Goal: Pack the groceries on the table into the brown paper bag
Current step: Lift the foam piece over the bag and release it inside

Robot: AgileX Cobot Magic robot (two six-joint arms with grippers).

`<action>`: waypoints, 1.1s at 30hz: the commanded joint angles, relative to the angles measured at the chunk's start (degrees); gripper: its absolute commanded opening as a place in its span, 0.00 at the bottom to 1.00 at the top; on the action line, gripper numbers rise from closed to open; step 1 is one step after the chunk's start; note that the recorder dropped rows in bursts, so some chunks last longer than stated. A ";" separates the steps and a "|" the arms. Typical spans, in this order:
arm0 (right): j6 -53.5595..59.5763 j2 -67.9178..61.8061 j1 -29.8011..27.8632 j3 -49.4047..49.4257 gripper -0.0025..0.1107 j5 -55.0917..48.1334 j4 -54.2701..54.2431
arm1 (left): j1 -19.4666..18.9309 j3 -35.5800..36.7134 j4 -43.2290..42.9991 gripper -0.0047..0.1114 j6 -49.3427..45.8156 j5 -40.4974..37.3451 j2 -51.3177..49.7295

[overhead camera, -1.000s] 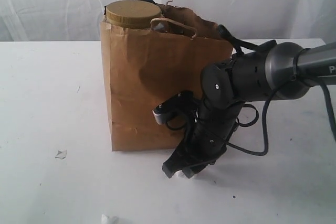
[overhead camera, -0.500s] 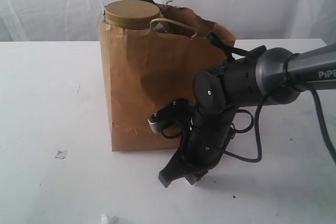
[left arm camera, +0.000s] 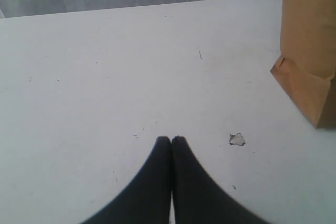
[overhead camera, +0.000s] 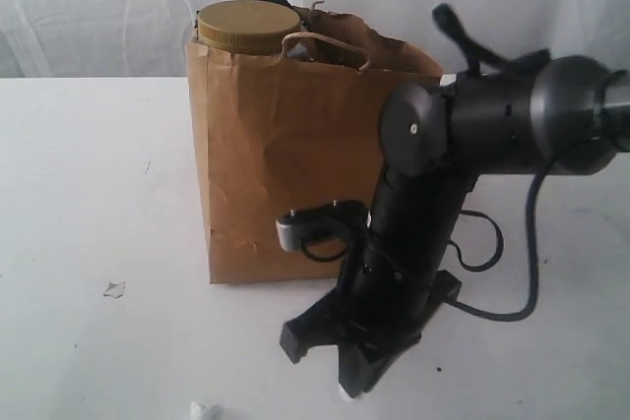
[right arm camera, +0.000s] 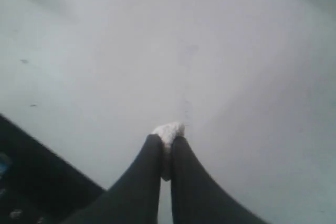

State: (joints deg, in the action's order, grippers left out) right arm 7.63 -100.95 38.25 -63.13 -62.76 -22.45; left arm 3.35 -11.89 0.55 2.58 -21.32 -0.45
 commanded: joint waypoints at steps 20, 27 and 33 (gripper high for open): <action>41.36 18.56 0.03 -11.64 0.02 34.90 -48.07 | 0.42 0.13 0.59 0.04 0.11 0.21 0.45; 58.02 18.43 0.03 -11.64 0.02 62.76 -41.72 | 0.42 0.13 0.59 0.04 0.11 0.21 0.45; 58.13 15.54 -0.09 -11.42 0.02 69.93 -41.72 | 0.42 0.13 0.59 0.04 0.11 0.21 0.45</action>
State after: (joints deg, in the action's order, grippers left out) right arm 64.67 -83.93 38.25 -74.60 7.77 -64.17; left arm 3.35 -11.89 0.55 2.58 -21.32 -0.45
